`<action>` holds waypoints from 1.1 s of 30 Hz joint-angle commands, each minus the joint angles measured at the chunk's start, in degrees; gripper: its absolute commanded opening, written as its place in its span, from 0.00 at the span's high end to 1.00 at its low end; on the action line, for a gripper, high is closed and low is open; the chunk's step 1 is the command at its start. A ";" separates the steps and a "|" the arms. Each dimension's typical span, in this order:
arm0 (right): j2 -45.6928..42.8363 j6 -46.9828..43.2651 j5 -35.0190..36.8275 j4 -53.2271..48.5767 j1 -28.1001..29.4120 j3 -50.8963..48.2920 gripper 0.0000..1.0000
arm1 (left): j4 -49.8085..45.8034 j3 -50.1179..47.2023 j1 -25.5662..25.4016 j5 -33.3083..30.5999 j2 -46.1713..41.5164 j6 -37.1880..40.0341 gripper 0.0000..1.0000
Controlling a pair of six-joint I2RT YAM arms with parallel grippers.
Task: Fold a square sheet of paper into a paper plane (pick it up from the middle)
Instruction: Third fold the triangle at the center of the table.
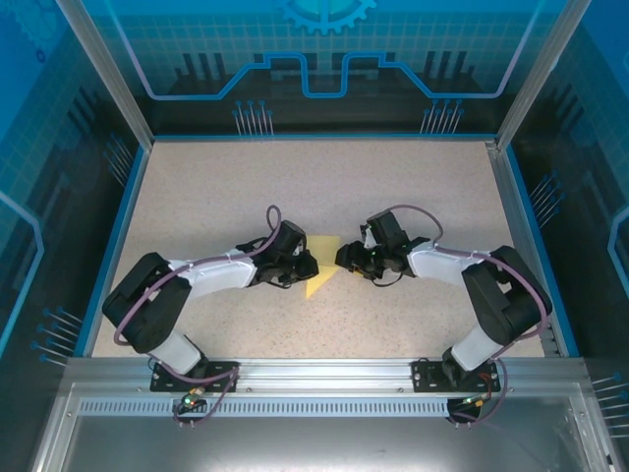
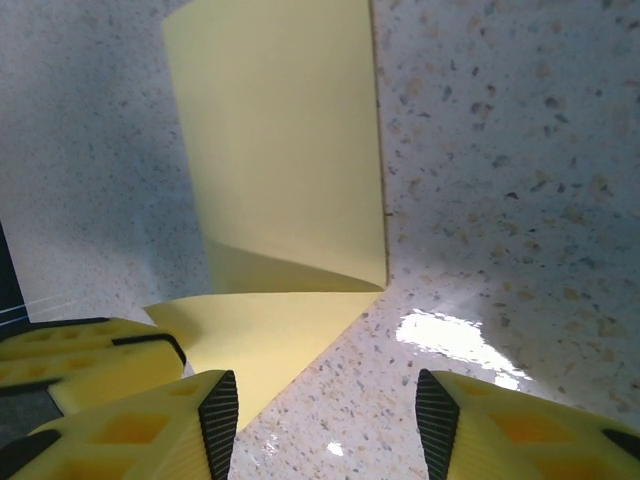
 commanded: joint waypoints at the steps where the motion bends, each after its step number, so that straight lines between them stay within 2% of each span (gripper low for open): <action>1: 1.79 1.45 -1.96 0.92 0.92 0.92 0.47 | -2.09 1.71 -0.05 -3.13 2.79 0.84 0.89; 9: 4.03 1.85 -2.08 0.84 1.79 3.10 0.47 | -3.75 1.12 -0.12 -7.06 3.24 -0.07 0.94; 33: 9.63 3.03 -3.81 1.80 3.05 6.72 0.53 | -6.49 0.94 -0.12 -7.67 5.62 -1.53 0.96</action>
